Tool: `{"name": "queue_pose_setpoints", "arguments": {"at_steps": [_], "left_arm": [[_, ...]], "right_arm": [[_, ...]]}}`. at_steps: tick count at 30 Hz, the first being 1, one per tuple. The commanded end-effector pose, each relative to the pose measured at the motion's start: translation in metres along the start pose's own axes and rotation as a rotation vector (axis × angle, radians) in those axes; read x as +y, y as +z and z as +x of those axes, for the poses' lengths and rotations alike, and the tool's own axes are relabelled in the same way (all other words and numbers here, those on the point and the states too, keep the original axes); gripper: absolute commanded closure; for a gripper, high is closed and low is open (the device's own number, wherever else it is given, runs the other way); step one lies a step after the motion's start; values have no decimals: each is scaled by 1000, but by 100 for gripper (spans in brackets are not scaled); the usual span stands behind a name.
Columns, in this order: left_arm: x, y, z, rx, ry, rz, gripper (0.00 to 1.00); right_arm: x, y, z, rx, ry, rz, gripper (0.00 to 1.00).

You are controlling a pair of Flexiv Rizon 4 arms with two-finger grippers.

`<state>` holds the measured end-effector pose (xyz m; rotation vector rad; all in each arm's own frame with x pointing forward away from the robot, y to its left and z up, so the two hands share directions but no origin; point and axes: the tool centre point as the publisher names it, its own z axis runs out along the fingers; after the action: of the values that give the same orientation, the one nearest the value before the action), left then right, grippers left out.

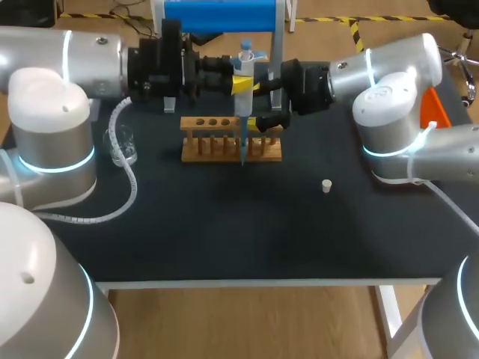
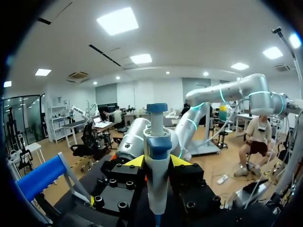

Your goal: Invert the test tube, pick up the pipette, mount the tip to pipette, aspirate from beaker and dispense into the tube, eject the tip, return the pipette, and cap with the stopper.

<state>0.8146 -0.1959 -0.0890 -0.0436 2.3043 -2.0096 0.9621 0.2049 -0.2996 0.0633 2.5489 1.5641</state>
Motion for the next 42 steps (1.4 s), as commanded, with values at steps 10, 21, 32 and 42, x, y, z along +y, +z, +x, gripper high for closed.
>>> {"name": "queue_pose_setpoints", "arguments": {"at_steps": [10, 21, 32, 42], "left_arm": [[0, 1, 0, -1, 1, 1, 100], [0, 1, 0, -1, 1, 1, 100], [0, 1, 0, -1, 1, 1, 100], [0, 1, 0, -1, 1, 1, 100]], "right_arm": [[11, -45, 14, -3, -7, -42, 0], [42, -125, 46, 35, -48, -258, 0], [76, -148, 97, 181, -74, -430, 0], [98, -123, 123, 294, 39, -477, 0]]}}
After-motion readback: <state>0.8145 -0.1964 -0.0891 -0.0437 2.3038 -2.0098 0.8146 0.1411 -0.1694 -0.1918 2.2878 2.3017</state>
